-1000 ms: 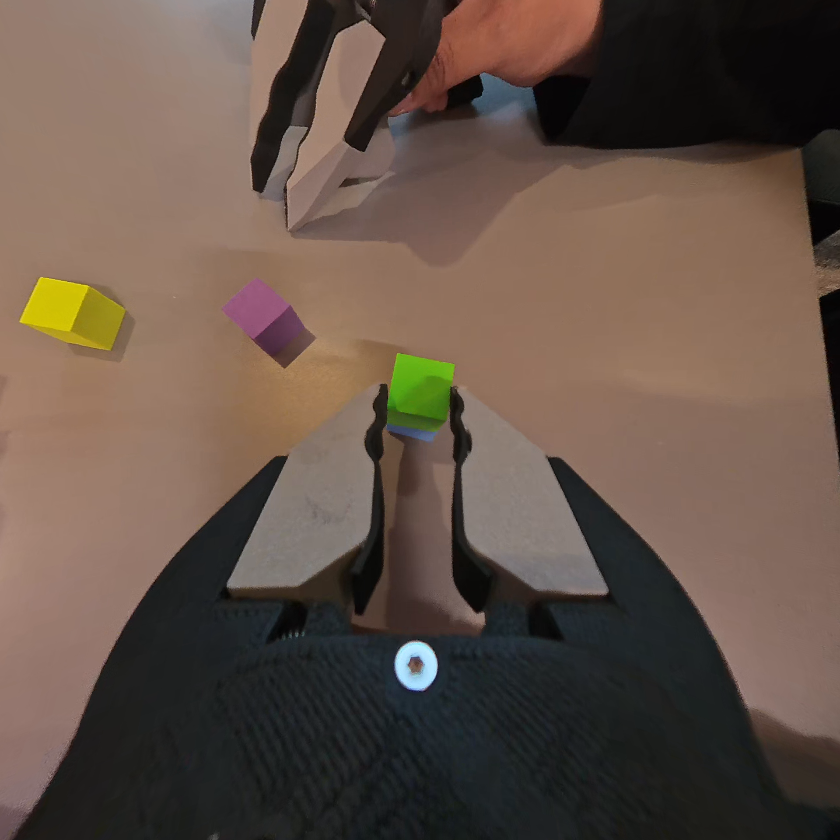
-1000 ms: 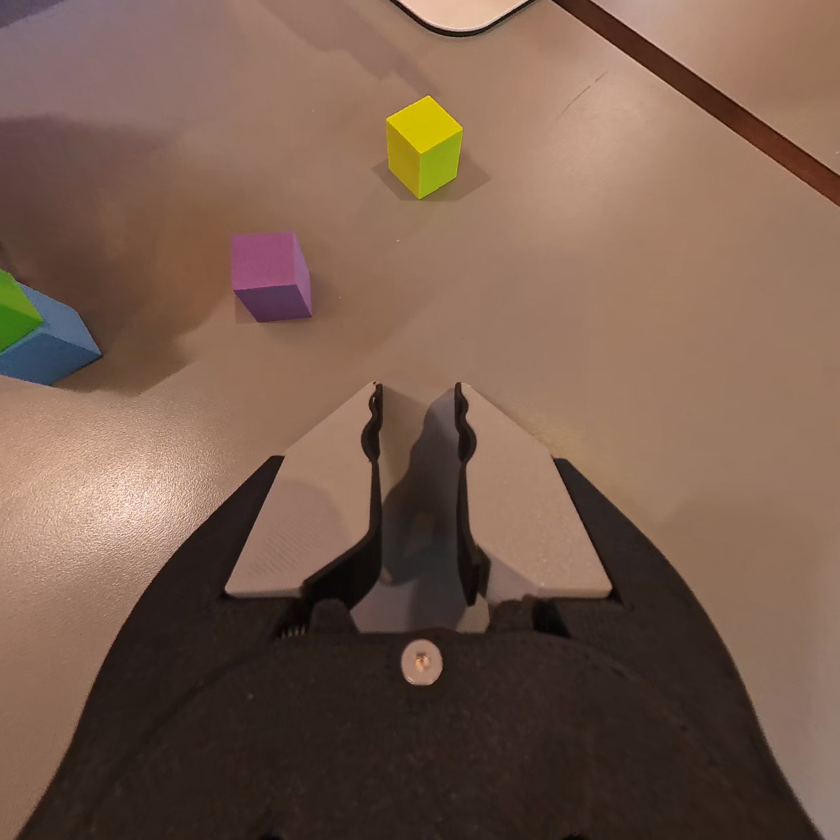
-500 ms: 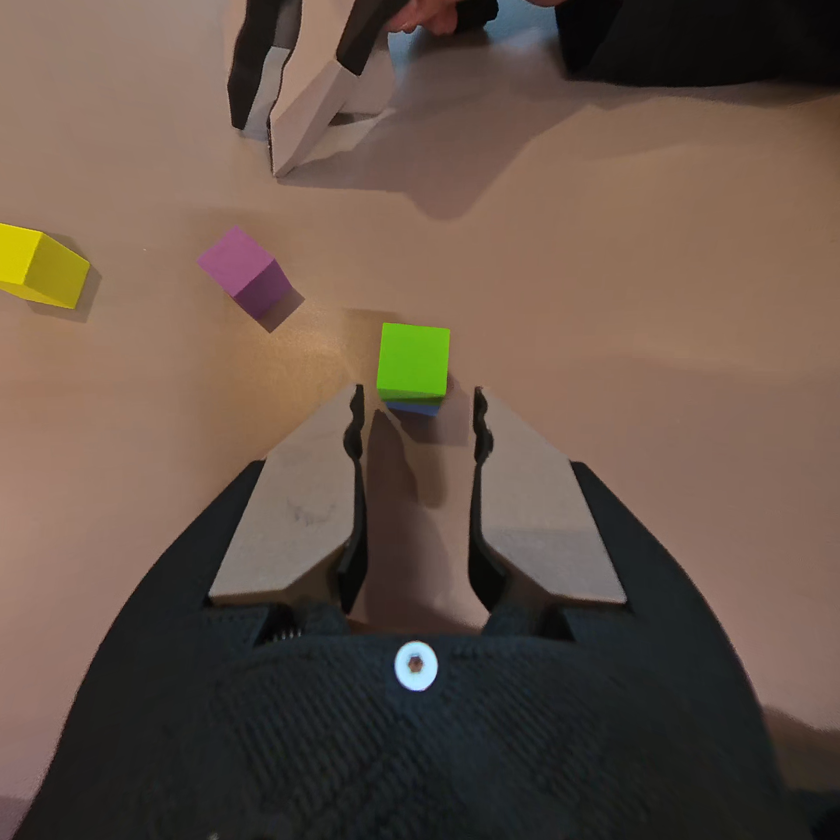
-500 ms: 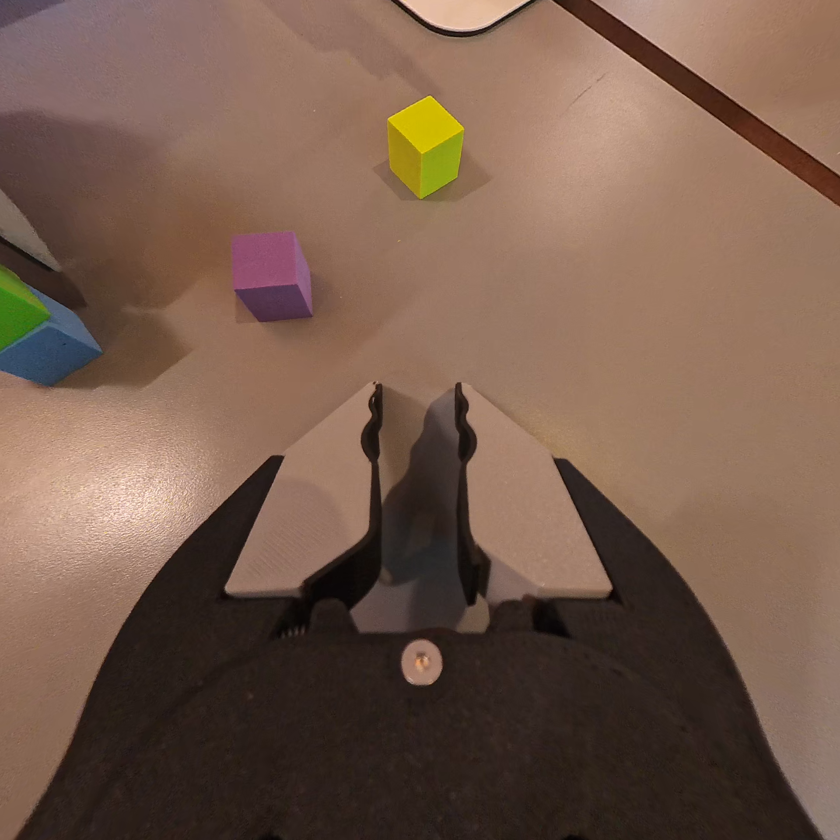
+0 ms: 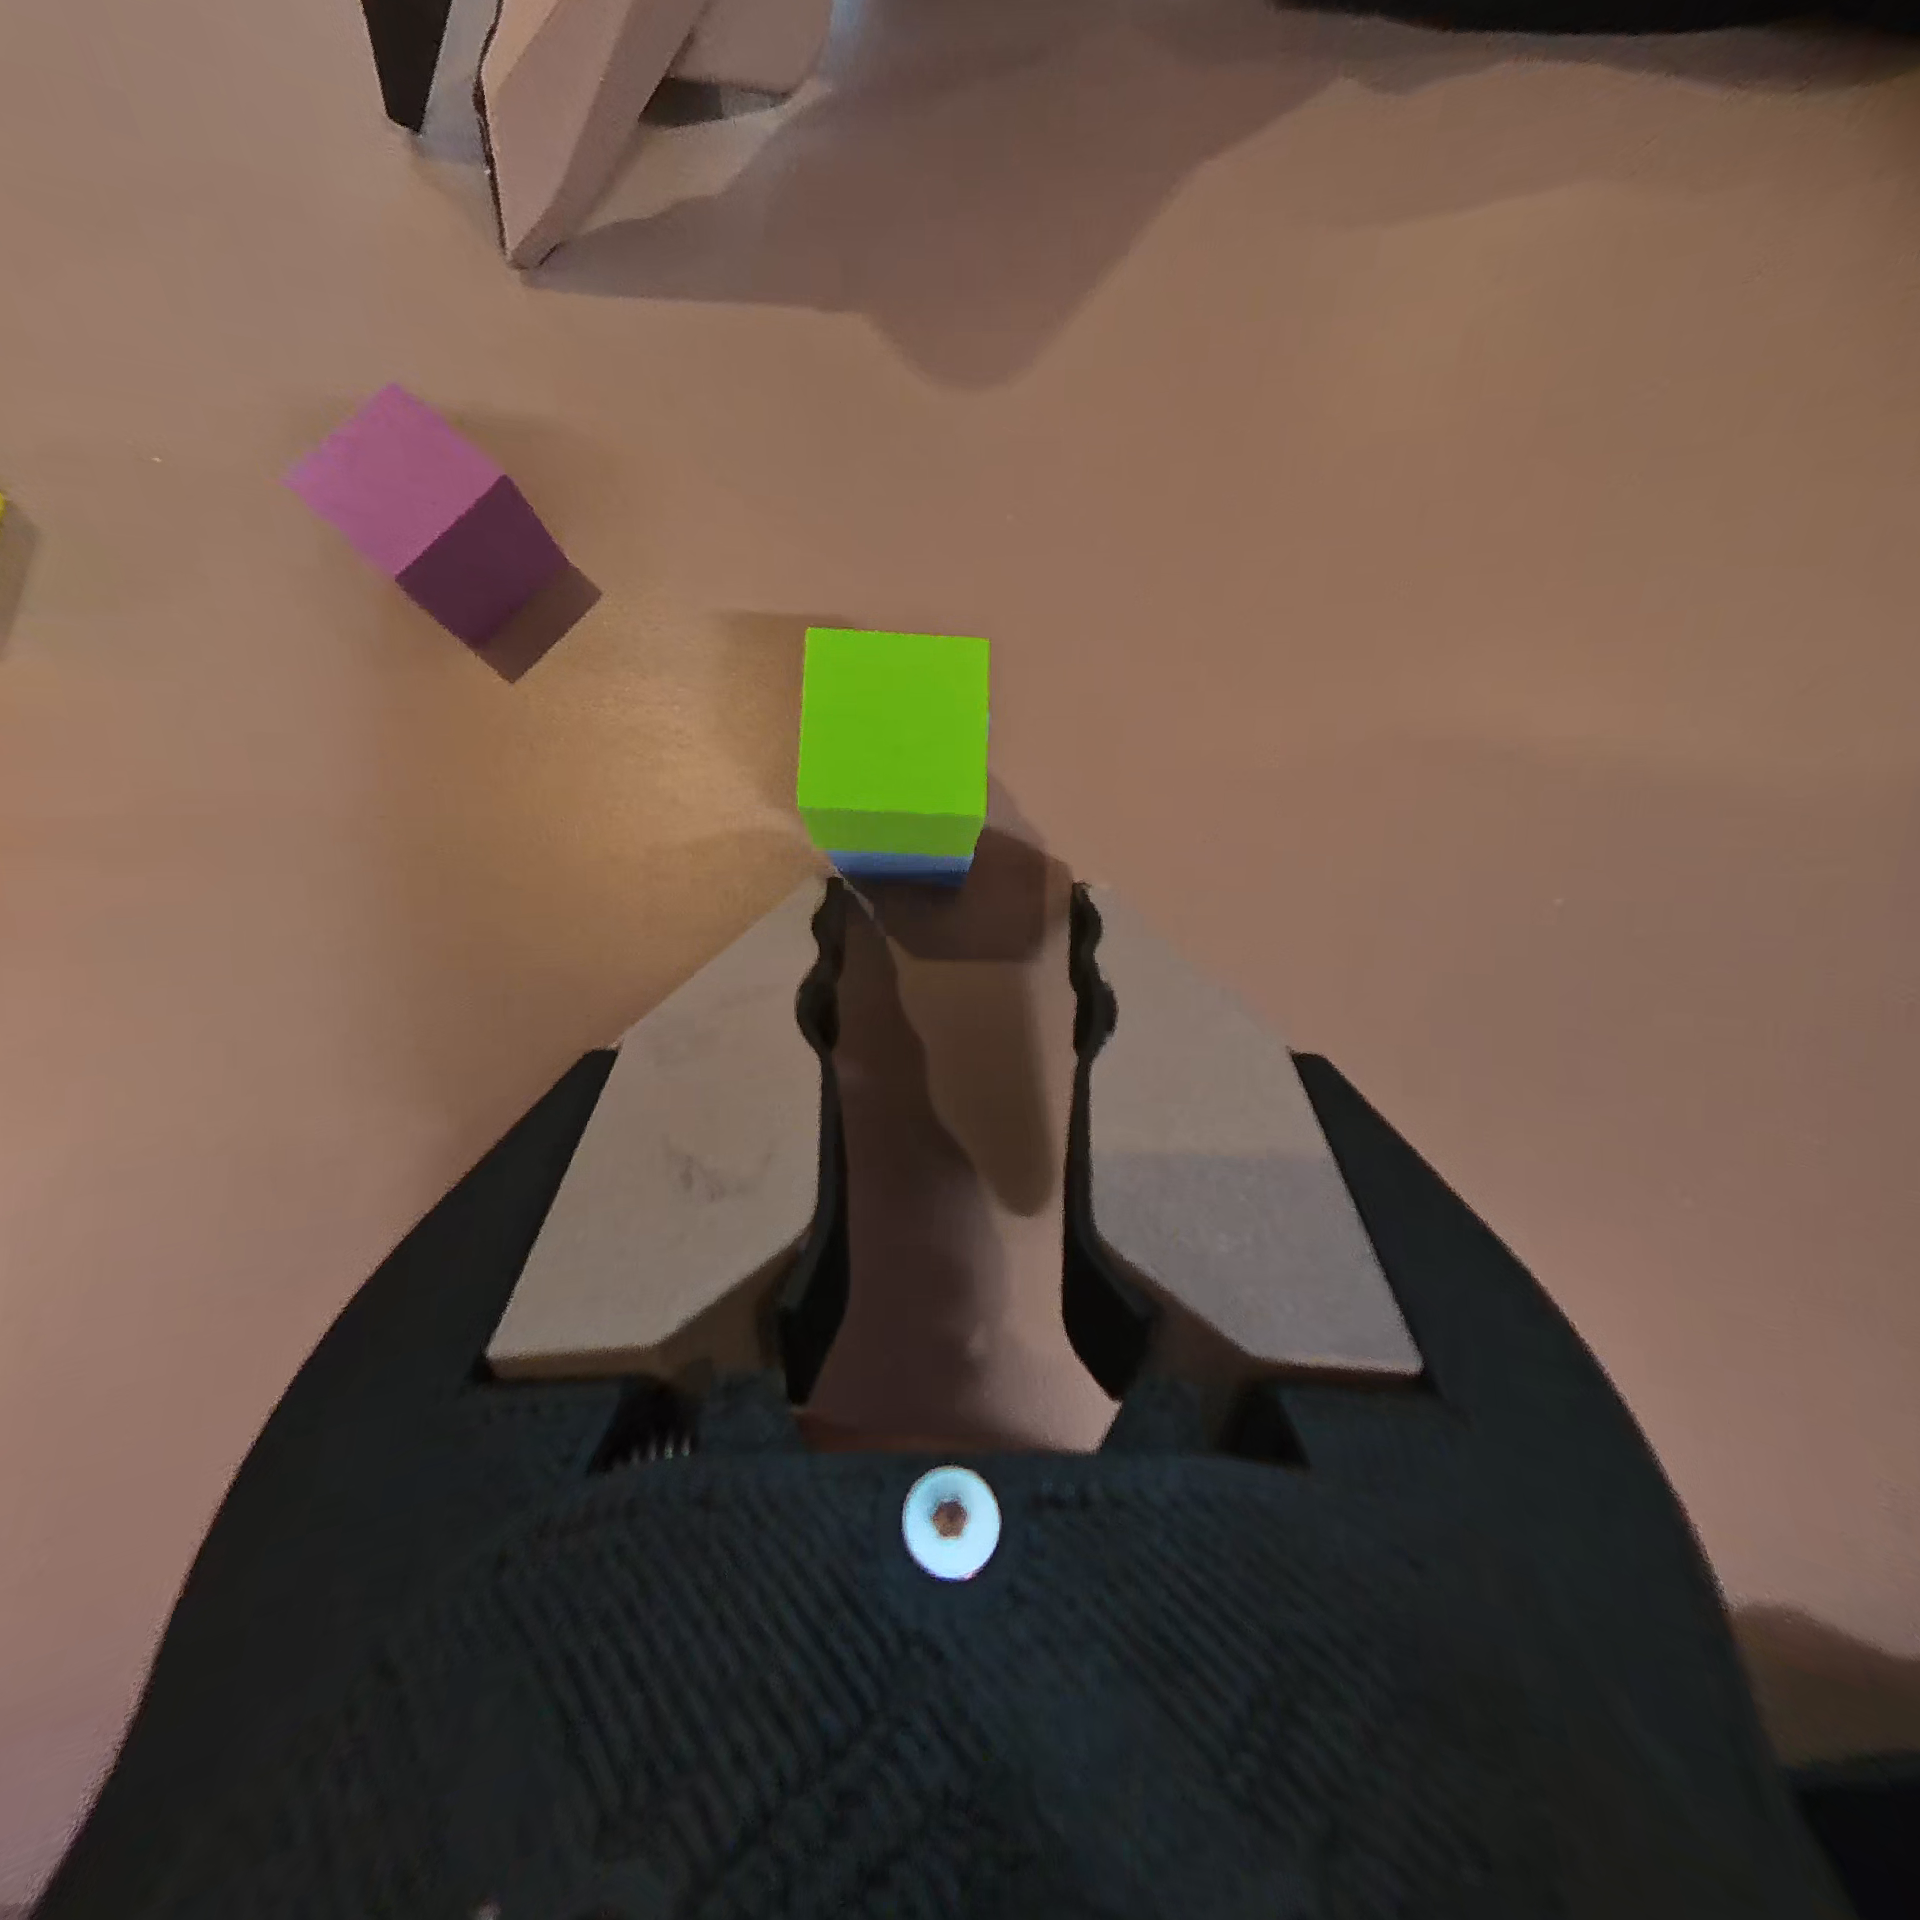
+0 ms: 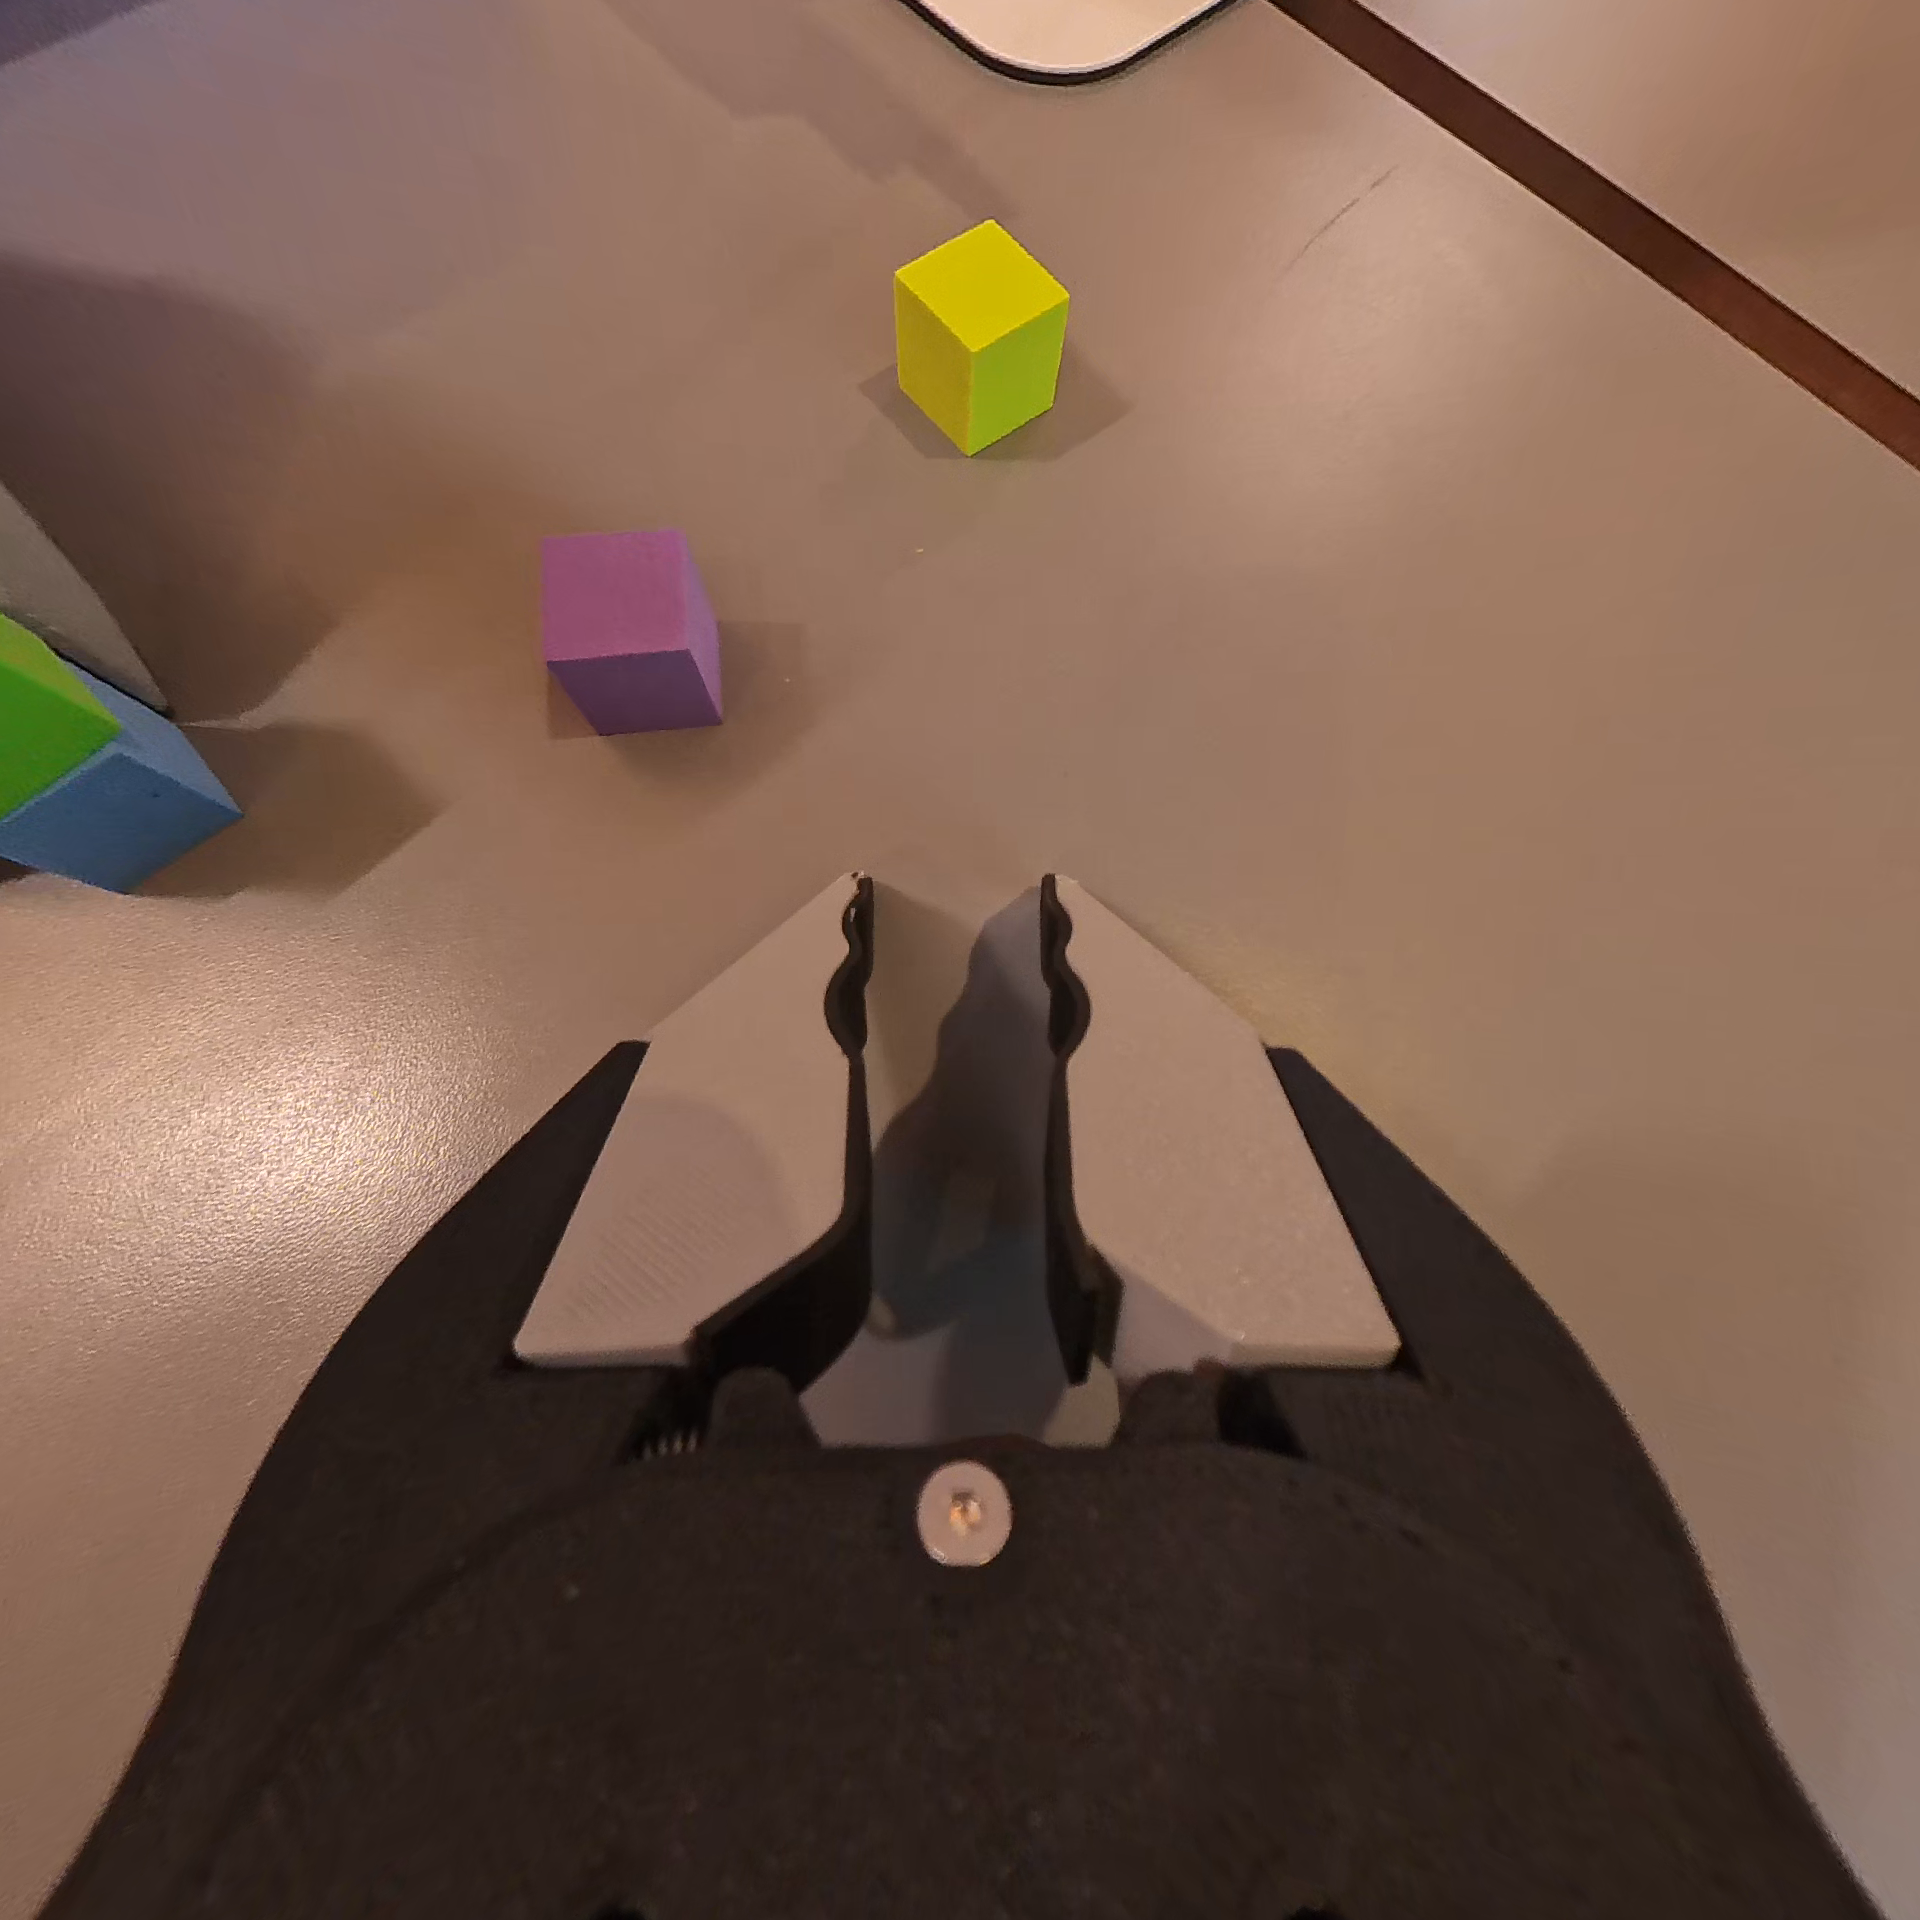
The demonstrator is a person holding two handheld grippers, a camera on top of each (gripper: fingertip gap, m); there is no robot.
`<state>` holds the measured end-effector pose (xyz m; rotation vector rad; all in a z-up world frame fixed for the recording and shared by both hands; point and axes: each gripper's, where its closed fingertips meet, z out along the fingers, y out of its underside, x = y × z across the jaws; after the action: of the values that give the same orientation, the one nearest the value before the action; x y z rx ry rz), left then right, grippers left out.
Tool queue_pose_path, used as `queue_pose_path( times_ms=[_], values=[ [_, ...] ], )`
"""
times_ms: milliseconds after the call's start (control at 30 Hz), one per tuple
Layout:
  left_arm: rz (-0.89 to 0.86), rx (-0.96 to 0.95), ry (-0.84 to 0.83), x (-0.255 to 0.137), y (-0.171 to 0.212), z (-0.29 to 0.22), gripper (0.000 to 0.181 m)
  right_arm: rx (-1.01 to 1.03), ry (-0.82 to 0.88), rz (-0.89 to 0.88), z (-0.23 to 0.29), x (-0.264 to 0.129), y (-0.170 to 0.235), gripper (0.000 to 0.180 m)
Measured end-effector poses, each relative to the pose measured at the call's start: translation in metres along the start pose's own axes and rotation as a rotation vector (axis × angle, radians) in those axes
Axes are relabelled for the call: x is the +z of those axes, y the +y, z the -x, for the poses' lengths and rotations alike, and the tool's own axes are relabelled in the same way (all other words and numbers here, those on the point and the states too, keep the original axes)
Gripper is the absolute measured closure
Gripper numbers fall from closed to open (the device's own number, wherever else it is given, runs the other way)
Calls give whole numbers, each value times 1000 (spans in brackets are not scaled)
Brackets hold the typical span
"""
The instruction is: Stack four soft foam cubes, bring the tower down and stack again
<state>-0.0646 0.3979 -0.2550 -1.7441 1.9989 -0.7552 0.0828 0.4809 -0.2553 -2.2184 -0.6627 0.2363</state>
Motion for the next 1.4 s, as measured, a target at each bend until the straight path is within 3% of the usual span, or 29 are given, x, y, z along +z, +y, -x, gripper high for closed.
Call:
queue_pose_path(
  times_ms=[467, 567, 833, 900, 967, 1200, 1400],
  values=[
    [-47, -18, -93, -18, 25, 1, 134, 10, -213, -101, 55, 10, -34, 136],
    [-45, -29, -102, -18, 25, 1, 134, -13, -194, -77, 60, 18, -36, 136],
    [-66, -38, -110, -17, 24, 0, 133, 24, -211, -39, 59, 26, -35, 143],
    [-71, -39, -111, -17, 24, 1, 132, 39, -236, -49, 60, 24, -37, 155],
    [-79, -41, -112, -16, 23, 1, 132, 48, -251, -60, 61, 23, -38, 155],
    [-89, -44, -114, -16, 22, 1, 132, 42, -396, -218, 84, -6, -64, 155],
    [-89, -47, -116, -15, 22, 1, 132, -204, -467, -235, 119, -41, -72, 156]
  ],
)
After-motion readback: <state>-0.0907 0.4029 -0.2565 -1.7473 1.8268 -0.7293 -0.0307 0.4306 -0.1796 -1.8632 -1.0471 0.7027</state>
